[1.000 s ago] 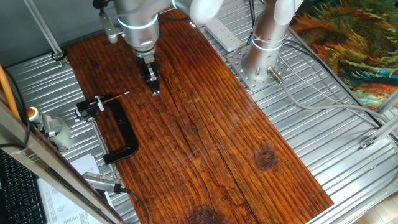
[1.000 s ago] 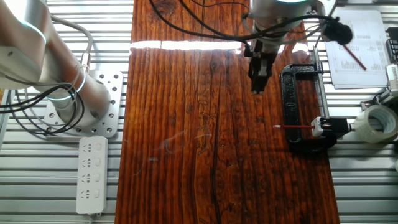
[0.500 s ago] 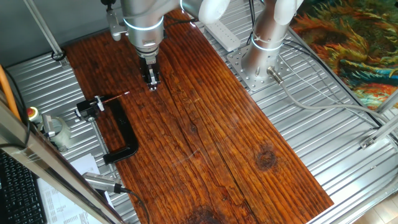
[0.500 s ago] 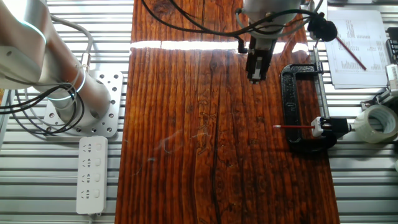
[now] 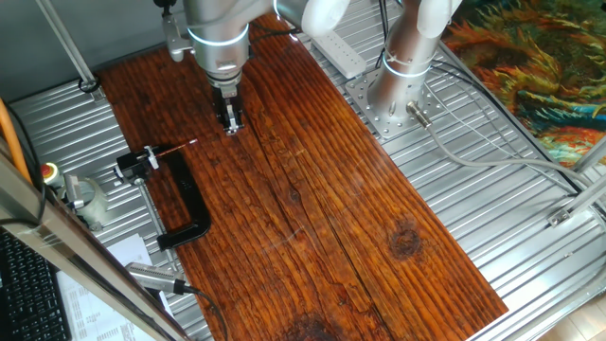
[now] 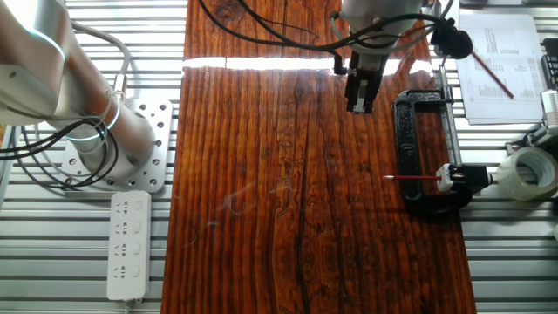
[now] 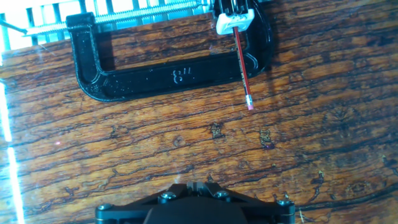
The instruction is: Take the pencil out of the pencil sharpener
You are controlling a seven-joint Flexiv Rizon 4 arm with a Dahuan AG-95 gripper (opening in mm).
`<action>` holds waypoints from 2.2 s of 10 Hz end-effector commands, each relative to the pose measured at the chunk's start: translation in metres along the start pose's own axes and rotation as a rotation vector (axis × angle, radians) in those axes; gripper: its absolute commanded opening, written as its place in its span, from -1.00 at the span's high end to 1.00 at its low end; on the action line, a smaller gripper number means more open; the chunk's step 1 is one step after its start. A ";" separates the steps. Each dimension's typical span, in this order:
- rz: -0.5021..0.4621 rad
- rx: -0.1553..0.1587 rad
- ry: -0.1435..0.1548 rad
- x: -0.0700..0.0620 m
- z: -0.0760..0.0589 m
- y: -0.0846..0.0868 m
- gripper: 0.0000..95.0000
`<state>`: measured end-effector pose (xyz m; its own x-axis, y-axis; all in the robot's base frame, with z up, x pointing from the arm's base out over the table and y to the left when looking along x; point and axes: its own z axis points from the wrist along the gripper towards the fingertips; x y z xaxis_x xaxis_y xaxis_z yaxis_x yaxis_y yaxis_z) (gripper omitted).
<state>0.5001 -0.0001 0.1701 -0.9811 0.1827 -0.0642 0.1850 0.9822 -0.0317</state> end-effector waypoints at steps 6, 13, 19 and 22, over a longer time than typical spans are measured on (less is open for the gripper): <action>0.001 -0.009 -0.006 0.000 0.000 0.000 1.00; -0.082 -0.006 -0.009 -0.001 -0.001 0.000 1.00; -0.134 -0.005 0.004 -0.006 -0.005 0.004 1.00; -0.145 -0.003 0.008 -0.006 -0.005 0.004 1.00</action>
<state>0.5062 0.0030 0.1751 -0.9979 0.0393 -0.0517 0.0412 0.9985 -0.0364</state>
